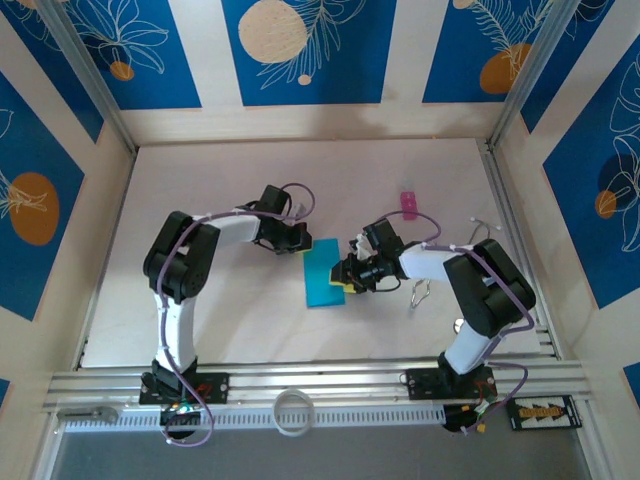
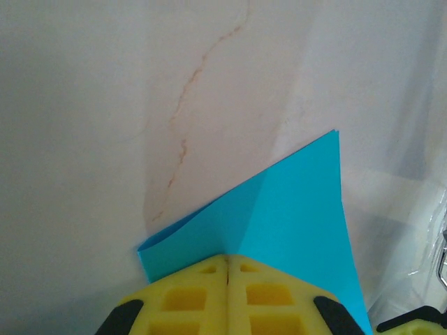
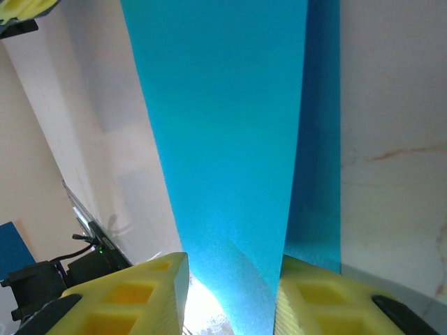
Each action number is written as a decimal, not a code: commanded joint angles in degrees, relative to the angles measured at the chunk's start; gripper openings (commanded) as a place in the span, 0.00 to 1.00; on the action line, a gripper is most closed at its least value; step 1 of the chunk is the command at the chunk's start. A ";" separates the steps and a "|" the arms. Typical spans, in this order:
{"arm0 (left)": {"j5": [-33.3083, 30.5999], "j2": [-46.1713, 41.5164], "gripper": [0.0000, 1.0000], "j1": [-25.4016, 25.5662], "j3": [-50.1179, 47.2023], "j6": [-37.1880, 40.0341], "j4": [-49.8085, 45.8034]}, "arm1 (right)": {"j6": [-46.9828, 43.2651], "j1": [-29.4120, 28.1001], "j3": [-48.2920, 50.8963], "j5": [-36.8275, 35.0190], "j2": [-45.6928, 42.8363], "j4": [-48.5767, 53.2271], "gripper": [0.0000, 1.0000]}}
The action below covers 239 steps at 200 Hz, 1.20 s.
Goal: Fold a paper plane with a square sheet of paper (pick it up from the middle)
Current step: Fold the triangle a second time at the center of the table.
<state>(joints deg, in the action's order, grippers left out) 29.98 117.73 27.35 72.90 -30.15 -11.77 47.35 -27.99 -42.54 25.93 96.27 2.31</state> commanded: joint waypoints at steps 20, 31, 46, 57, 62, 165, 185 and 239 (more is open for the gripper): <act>-0.80 2.80 0.05 1.43 4.81 4.44 -5.31 | -1.04 0.55 -1.23 1.96 2.14 -2.31 0.34; -0.72 3.09 0.05 1.68 5.42 4.78 -5.62 | -0.78 0.77 -1.26 1.96 2.54 -2.89 0.33; -1.66 3.37 0.05 2.00 6.50 5.53 -7.01 | -0.19 1.04 -0.97 2.67 3.00 -4.63 0.33; -2.73 3.37 0.05 2.25 7.14 6.13 -7.97 | 0.39 1.09 -0.70 2.75 3.22 -5.51 0.33; -2.96 3.30 0.05 2.31 7.25 6.24 -8.09 | 0.53 1.13 -0.68 2.58 3.29 -5.64 0.33; -11.27 -3.74 0.45 4.70 7.78 7.28 -10.68 | 4.83 2.67 0.68 -0.08 3.99 -7.68 0.12; -13.47 -8.38 0.55 5.50 4.09 6.71 -7.99 | 7.33 2.65 1.45 -0.88 3.73 -9.83 0.09; -17.96 -24.19 0.56 10.06 -16.78 7.99 10.22 | 12.85 2.56 2.51 -2.87 2.14 -12.14 0.06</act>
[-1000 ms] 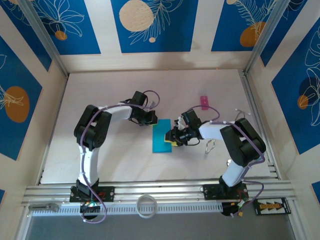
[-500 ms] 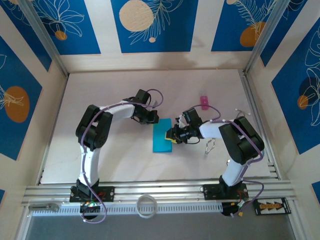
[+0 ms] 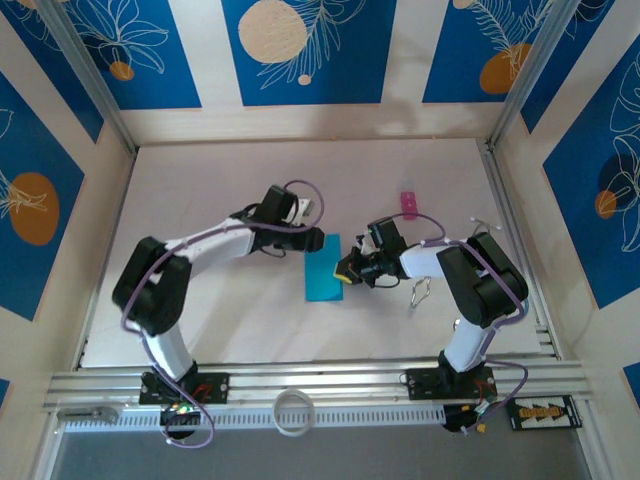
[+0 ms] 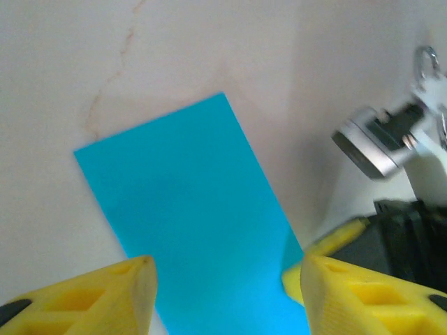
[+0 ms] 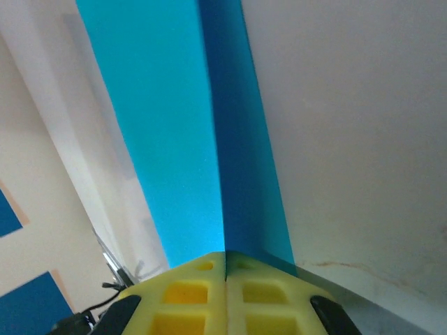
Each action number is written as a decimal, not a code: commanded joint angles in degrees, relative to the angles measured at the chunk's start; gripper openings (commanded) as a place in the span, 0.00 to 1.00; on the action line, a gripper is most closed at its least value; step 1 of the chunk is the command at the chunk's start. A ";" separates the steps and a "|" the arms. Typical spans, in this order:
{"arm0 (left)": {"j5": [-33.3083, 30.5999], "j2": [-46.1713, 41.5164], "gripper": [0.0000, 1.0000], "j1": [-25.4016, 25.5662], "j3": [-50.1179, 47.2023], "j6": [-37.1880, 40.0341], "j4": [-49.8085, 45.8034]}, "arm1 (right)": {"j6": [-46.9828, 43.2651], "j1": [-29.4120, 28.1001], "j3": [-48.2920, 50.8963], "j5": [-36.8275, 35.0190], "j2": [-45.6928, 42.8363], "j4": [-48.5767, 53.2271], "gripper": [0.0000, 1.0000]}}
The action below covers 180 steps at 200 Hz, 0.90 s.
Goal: Fold a paper plane with a square sheet of paper (pick it up from the middle)
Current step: Fold the triangle a second time at the center of the table.
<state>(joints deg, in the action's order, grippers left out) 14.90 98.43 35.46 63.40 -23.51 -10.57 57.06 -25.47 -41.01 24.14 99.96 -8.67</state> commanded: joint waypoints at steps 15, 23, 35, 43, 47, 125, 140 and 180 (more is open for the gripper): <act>-2.15 -7.93 0.56 2.83 -12.13 1.21 13.78 | 3.41 0.16 1.07 -1.30 -2.21 -0.41 0.06; -1.57 -9.05 0.56 3.62 -14.88 1.92 17.41 | 3.41 0.14 0.95 -0.82 -2.32 -0.47 0.08; -2.62 -11.18 0.56 5.36 -19.51 3.67 23.64 | 3.10 0.28 0.23 0.95 -1.98 -0.39 0.12; -3.21 -12.35 0.56 6.51 -22.23 4.71 27.44 | 2.34 0.35 -0.75 2.24 -1.32 0.17 0.15; -3.25 -12.85 0.56 6.95 -23.40 5.31 29.19 | 1.84 0.38 -1.38 2.54 -0.97 0.79 0.16; -10.38 -13.73 0.56 17.37 -29.14 23.62 34.79 | 0.51 0.35 -4.07 3.68 0.75 4.29 0.12; -14.65 -12.45 0.57 20.61 -28.16 26.44 33.22 | 0.40 0.42 -4.07 3.64 0.59 4.53 0.12; -28.88 -7.78 0.60 26.23 -25.34 30.30 30.79 | 0.34 0.50 -4.50 3.63 0.64 5.11 0.12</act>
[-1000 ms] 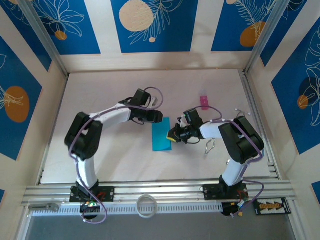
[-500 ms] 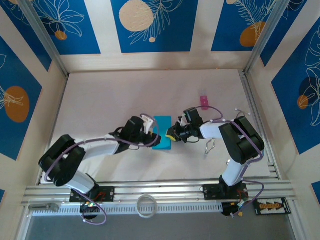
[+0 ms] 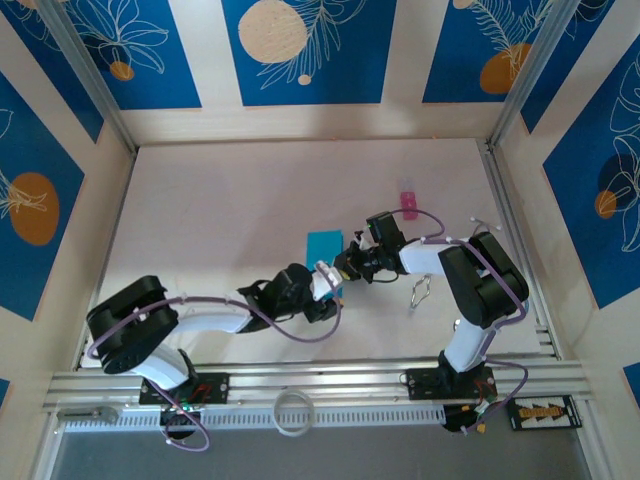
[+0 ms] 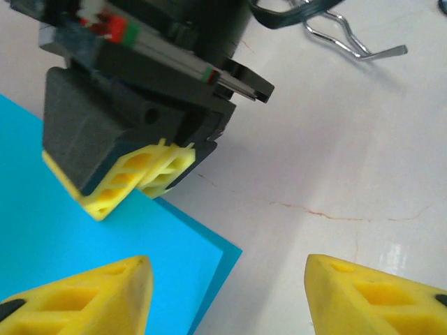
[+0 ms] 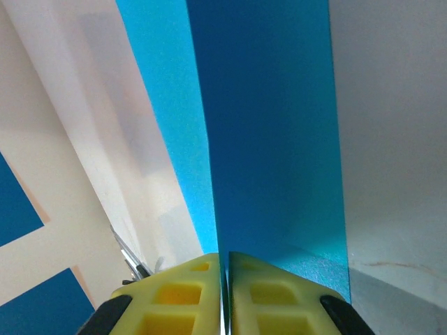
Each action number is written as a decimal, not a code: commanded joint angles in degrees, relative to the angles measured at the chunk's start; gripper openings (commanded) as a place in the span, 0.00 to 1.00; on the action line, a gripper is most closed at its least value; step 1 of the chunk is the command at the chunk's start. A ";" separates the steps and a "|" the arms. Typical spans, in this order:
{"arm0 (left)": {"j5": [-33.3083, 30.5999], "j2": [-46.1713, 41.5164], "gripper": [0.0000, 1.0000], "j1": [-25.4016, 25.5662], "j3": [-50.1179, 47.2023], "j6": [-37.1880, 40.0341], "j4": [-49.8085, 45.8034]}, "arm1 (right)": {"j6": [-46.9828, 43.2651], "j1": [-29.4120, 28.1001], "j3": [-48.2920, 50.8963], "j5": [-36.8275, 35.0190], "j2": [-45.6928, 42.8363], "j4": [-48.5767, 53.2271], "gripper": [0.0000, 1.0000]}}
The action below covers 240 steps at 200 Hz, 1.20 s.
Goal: Fold a paper plane with a square sheet of paper (pick it up from the middle)
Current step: Fold the triangle a second time at the center of the table.
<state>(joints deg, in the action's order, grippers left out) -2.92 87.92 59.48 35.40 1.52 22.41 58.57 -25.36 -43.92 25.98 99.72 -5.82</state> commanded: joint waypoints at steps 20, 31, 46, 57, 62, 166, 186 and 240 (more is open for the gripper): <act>-15.73 5.13 0.61 3.70 4.68 7.01 -2.72 | -1.18 0.40 -1.87 1.92 0.95 2.36 0.12; -17.41 6.25 0.62 4.05 5.61 7.41 -2.95 | -1.31 0.40 -2.00 1.85 1.03 2.63 0.12; -18.72 7.59 0.61 4.30 6.64 8.31 -3.34 | -1.50 0.57 -2.30 1.82 1.16 3.16 0.12; -19.62 8.42 0.61 4.41 7.11 9.03 -3.35 | -1.90 0.62 -2.56 1.79 1.03 3.73 0.12; -19.70 8.81 0.61 4.43 7.37 9.49 -3.43 | -2.01 0.66 -2.57 1.72 1.08 3.80 0.12; -16.75 8.25 0.08 4.62 8.41 8.10 -5.86 | -3.91 1.26 -2.84 1.33 0.06 5.70 0.14; -16.91 7.86 0.00 4.41 8.54 5.87 -7.22 | -4.75 1.54 -2.62 0.06 -1.30 7.02 0.18; -11.14 5.87 0.00 1.67 12.61 -5.33 -16.51 | -9.87 1.76 -2.45 -14.43 -11.23 20.17 0.29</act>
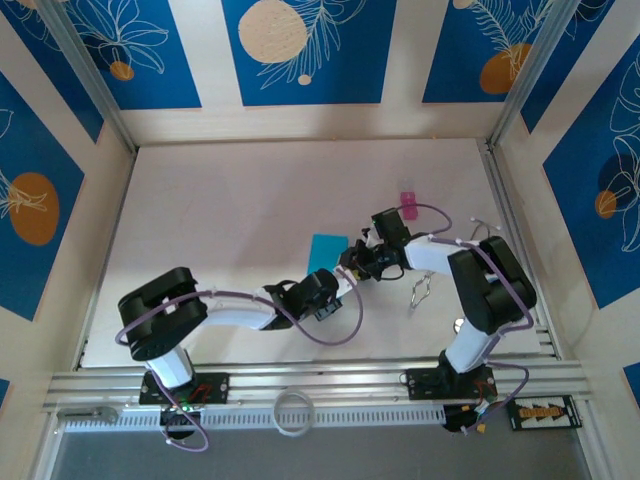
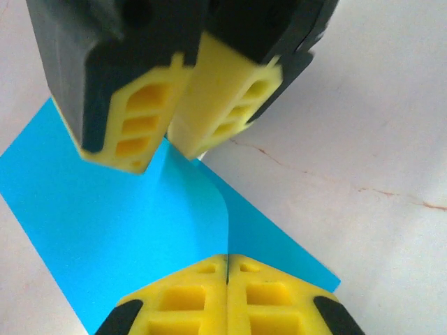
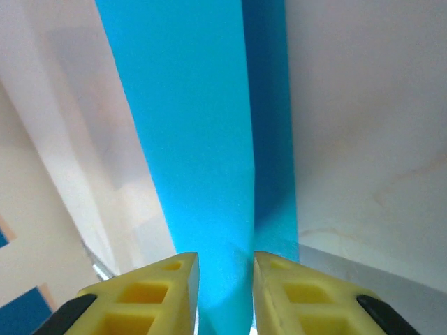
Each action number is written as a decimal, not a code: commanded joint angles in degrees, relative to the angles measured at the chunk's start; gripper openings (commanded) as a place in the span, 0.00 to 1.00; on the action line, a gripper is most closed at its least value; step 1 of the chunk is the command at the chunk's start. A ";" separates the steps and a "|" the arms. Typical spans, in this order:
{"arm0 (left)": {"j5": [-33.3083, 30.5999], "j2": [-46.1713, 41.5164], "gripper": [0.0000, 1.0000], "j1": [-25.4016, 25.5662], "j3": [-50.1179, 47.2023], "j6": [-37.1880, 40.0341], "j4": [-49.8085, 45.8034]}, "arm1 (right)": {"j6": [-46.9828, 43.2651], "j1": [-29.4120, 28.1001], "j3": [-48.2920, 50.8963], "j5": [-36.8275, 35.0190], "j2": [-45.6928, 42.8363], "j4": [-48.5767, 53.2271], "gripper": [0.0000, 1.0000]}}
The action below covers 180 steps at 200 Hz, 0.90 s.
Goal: Fold a paper plane with a square sheet of paper (pick it up from the middle)
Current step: Fold the triangle a second time at the center of the table.
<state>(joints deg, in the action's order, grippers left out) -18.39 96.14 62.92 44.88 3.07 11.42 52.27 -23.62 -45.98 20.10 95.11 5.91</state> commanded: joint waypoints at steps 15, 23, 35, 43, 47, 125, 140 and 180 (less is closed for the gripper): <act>8.25 -2.99 0.00 -3.79 3.88 -10.27 -6.83 | -2.54 1.03 2.14 -12.96 -11.13 9.31 0.29; 11.43 -3.37 0.00 -5.22 4.06 -12.62 -7.02 | -1.87 1.54 3.52 -15.28 -13.36 9.75 0.29; 17.39 -3.42 0.00 -7.47 4.30 -15.47 -6.57 | -1.71 1.73 5.82 -17.90 -16.81 9.05 0.30; 21.57 -3.19 0.00 -8.99 4.65 -16.91 -6.32 | -1.90 1.56 7.37 -19.30 -19.26 8.22 0.31; 23.09 -2.94 0.00 -9.67 4.90 -17.83 -6.37 | -2.03 1.47 8.19 -19.96 -20.47 7.68 0.31; 34.52 2.75 0.00 -14.40 10.18 -30.17 -7.87 | -0.37 1.87 17.66 -7.45 -27.72 -0.28 0.22; 33.90 3.35 0.00 -14.40 9.91 -32.10 -6.85 | 0.37 0.96 18.50 -6.60 -27.48 -2.19 0.20; 32.10 3.43 0.00 -14.44 7.60 -35.25 -2.75 | 0.19 -1.30 17.66 -6.11 -24.49 -2.75 0.09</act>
<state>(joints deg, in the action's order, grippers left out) 13.47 98.89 48.75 53.36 -28.75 5.78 52.31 -23.70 -27.68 11.64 68.84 4.75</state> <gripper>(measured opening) 0.048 0.121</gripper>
